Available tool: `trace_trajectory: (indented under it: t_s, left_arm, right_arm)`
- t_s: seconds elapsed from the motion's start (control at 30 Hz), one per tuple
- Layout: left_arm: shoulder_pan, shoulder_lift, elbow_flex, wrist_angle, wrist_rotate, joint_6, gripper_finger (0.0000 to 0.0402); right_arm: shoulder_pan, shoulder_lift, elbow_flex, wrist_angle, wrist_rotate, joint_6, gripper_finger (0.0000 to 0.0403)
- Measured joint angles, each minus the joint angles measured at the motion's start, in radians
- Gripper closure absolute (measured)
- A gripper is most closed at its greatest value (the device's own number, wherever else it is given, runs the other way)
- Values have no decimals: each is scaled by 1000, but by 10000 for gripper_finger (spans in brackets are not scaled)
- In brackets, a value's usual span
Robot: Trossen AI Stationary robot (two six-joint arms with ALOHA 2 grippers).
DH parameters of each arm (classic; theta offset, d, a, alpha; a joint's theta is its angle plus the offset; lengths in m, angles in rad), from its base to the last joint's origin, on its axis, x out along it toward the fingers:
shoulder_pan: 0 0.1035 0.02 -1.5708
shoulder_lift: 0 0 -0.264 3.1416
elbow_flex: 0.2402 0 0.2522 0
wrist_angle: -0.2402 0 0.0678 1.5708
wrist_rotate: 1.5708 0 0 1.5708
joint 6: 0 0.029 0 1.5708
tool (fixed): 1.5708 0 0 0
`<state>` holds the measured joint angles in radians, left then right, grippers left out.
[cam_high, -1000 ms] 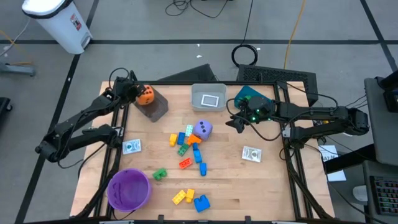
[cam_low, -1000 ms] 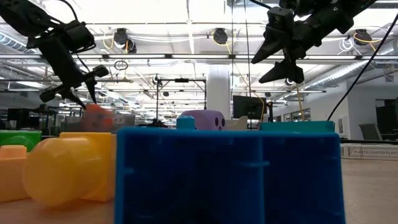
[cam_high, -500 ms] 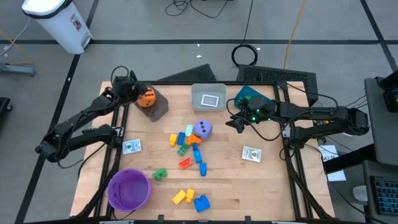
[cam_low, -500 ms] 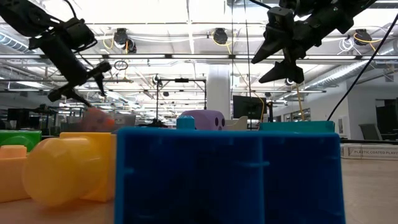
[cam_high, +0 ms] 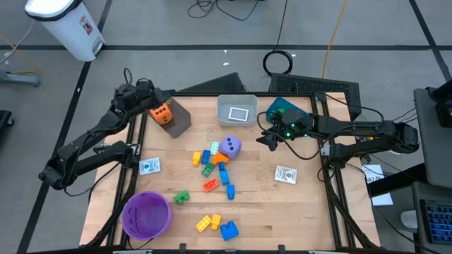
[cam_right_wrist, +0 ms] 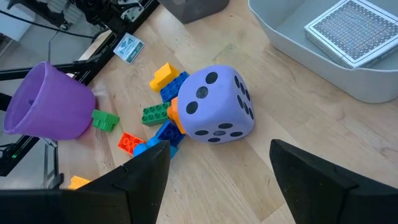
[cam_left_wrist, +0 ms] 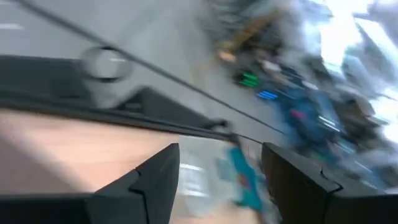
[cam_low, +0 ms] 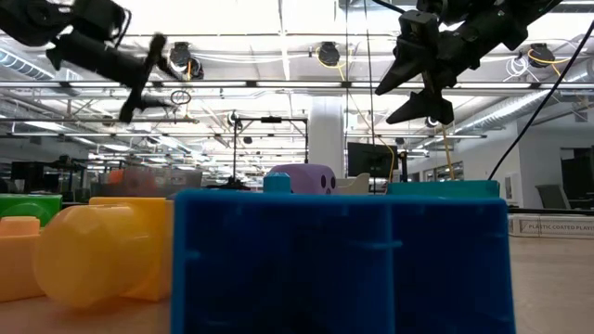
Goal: Pick & Place Toys
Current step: Put the yellow game piece into the blue bin
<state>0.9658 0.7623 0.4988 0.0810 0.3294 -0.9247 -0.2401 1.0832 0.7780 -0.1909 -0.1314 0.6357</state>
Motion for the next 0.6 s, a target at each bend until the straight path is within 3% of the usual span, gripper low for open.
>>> trace_trajectory:
  t_s: [0.13,0.23,0.47,0.6]
  left_arm:
    - [-64,-35,0,117,133,-16,167]
    - [-157,-61,0,174,163,-23,167]
    - [-443,-72,0,257,42,26,167]
    - [-628,-71,0,261,-87,83,167]
  right_arm:
    - [0,0,0,0,0,0,135]
    - [0,0,0,0,0,0,135]
    - [0,0,0,0,0,0,135]
    - [0,0,0,0,0,0,135]
